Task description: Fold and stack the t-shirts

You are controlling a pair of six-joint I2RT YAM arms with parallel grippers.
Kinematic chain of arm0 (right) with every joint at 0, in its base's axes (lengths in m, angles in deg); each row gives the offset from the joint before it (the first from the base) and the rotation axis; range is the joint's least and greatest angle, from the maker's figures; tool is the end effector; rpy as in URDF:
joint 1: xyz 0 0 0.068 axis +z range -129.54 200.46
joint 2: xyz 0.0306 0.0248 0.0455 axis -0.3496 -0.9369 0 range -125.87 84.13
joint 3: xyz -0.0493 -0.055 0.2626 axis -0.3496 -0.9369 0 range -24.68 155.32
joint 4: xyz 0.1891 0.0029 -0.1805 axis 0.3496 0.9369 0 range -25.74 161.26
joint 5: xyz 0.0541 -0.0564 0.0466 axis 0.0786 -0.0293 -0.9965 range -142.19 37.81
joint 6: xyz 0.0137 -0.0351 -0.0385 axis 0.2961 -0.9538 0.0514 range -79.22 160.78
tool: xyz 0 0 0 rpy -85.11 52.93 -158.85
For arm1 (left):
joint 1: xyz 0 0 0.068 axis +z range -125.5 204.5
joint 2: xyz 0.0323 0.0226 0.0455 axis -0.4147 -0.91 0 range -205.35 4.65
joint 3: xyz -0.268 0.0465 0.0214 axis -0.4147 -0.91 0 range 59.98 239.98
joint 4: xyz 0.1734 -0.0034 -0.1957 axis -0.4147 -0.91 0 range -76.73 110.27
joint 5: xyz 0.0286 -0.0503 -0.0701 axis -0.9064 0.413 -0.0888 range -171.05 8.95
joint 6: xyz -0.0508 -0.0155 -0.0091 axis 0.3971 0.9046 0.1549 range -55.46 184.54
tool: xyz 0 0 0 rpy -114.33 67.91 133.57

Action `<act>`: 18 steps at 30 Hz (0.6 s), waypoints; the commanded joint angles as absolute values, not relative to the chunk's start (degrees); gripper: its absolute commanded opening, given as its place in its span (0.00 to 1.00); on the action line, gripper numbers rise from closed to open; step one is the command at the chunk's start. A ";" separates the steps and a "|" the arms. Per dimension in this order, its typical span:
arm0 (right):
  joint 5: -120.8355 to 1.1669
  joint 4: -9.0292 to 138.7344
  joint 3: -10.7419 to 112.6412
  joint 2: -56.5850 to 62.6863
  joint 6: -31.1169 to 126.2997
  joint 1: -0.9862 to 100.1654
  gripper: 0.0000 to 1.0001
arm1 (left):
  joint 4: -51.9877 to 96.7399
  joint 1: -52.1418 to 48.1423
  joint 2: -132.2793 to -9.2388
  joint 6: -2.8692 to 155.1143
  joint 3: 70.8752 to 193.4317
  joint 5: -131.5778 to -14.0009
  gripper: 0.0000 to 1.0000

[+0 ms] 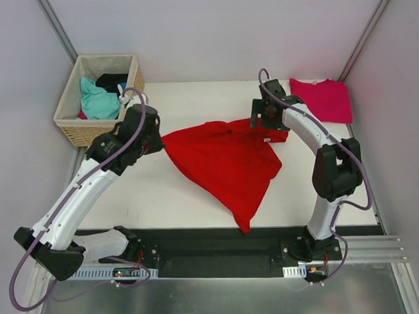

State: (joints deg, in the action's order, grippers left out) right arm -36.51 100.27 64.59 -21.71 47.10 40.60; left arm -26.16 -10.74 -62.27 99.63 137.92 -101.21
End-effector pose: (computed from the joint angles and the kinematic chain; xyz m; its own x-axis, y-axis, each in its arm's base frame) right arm 0.3881 0.1321 0.2691 -0.7606 -0.1659 -0.6276 -0.0940 0.9847 -0.1464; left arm 0.1975 -0.1245 0.3999 -0.5669 -0.2602 -0.7816 -0.0166 0.9522 -0.3050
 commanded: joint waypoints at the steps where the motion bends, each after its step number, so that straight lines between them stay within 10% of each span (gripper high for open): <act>1: -40.85 99.41 68.92 -21.77 45.79 41.20 0.96 | -26.57 -5.74 -61.44 96.01 140.40 -102.93 0.00; 18: -49.03 96.34 68.75 -31.18 45.52 46.83 0.99 | -22.44 -0.37 -66.11 95.83 139.70 -100.30 0.00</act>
State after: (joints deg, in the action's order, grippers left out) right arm -47.13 96.86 66.71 -31.26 46.16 43.95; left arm -24.46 -1.26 -66.40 96.90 139.73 -100.93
